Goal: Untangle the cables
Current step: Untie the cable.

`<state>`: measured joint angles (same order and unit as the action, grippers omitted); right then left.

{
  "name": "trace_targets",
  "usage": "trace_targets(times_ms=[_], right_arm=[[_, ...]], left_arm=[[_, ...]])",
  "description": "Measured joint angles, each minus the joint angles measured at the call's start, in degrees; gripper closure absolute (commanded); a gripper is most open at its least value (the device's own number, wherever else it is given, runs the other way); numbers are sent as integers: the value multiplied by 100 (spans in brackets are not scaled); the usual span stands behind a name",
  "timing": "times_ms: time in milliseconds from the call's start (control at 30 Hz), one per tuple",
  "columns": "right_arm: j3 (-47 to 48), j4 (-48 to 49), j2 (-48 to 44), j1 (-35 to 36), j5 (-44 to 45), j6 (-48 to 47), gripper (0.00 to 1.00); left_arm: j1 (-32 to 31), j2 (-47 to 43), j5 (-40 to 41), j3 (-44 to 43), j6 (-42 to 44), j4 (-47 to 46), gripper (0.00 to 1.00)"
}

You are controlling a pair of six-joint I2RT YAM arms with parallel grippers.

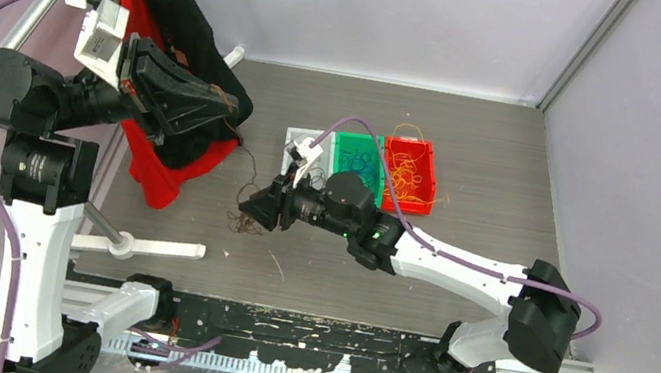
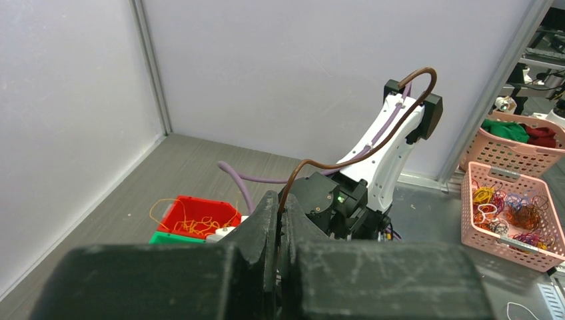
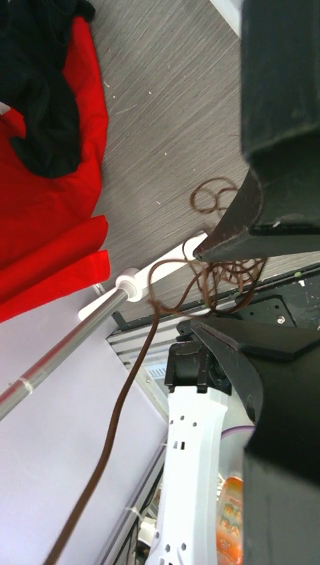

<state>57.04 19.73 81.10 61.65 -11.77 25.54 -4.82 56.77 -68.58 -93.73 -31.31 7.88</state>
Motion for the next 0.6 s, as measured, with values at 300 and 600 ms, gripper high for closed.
trace_targets(times_ms=[300,600], right_arm=[[50,260,90,98,413,-61,80],[-109,2,-68,105,551,-140,85]], left_arm=[[0,0,-2,0,-24,0,100],[0,-15,9,-11,168,28,100]])
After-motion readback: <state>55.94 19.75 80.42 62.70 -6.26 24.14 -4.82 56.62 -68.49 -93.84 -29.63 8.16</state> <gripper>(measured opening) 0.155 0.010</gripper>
